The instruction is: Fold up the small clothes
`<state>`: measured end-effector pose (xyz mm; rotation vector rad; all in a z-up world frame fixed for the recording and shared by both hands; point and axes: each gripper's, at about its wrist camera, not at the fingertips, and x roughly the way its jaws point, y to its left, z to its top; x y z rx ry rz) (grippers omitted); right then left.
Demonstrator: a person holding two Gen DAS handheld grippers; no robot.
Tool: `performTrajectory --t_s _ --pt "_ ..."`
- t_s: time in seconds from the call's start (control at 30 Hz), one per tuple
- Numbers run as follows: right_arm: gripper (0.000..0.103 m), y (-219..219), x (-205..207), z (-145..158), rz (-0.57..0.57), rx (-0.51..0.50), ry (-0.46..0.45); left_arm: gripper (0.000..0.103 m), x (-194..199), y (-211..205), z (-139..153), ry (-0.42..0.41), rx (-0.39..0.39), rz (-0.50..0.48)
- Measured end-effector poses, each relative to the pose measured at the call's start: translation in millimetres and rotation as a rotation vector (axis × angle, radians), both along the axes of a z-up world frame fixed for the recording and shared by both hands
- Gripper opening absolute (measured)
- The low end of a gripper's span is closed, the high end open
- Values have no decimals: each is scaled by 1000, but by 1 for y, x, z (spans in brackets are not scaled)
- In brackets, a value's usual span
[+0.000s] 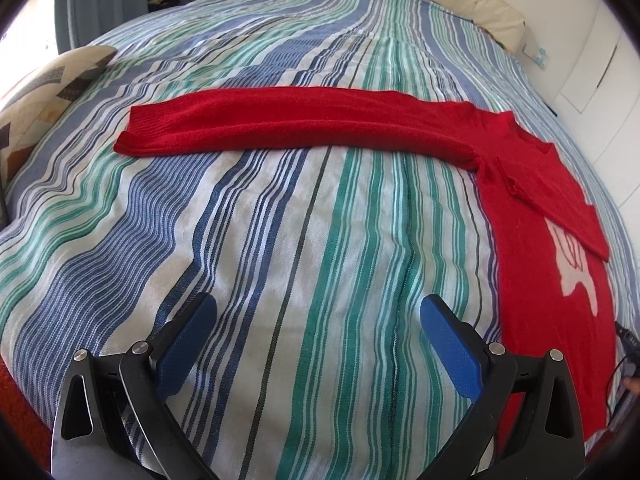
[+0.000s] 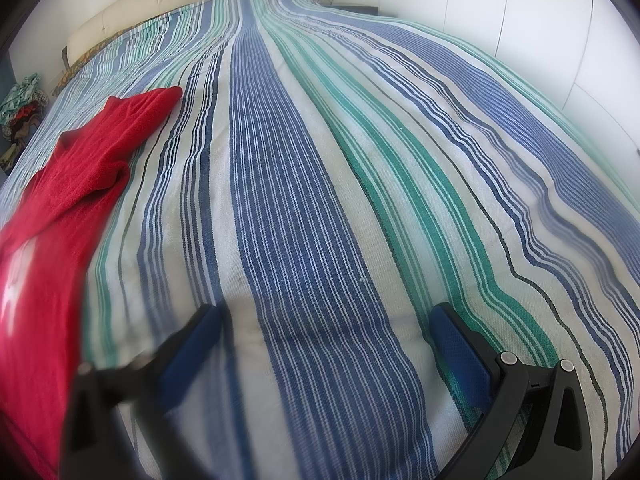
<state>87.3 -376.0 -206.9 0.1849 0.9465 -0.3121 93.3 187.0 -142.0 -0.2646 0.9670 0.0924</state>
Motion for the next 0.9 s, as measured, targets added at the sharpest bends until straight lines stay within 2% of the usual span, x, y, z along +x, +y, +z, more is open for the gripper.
performTrajectory --t_s 0.27,0.33,0.37,0.43,0.53,0.67,0.73,0.8,0.9 --pt "103 0 0 0 0 0 0 102 2 -3 2 -3 -16 -20" --pt "103 0 0 0 0 -1 0 102 2 2 6 -7 -58 -18" --pt "103 0 0 0 0 0 0 102 2 9 9 -13 -107 -9" --pt "103 0 0 0 0 -1 0 102 1 34 16 -40 -240 52" --pt "103 0 0 0 0 -1 -1 102 -1 86 20 -78 -415 224" --pt "103 1 0 -1 0 -4 0 101 9 149 9 -68 -582 431" --pt "103 1 1 -2 0 -8 1 100 21 167 8 -74 -592 482" --pt "103 0 2 -2 -1 -10 0 100 38 177 3 -59 -572 491" --pt "103 0 3 -2 -1 -10 1 83 55 187 -17 0 -577 539"
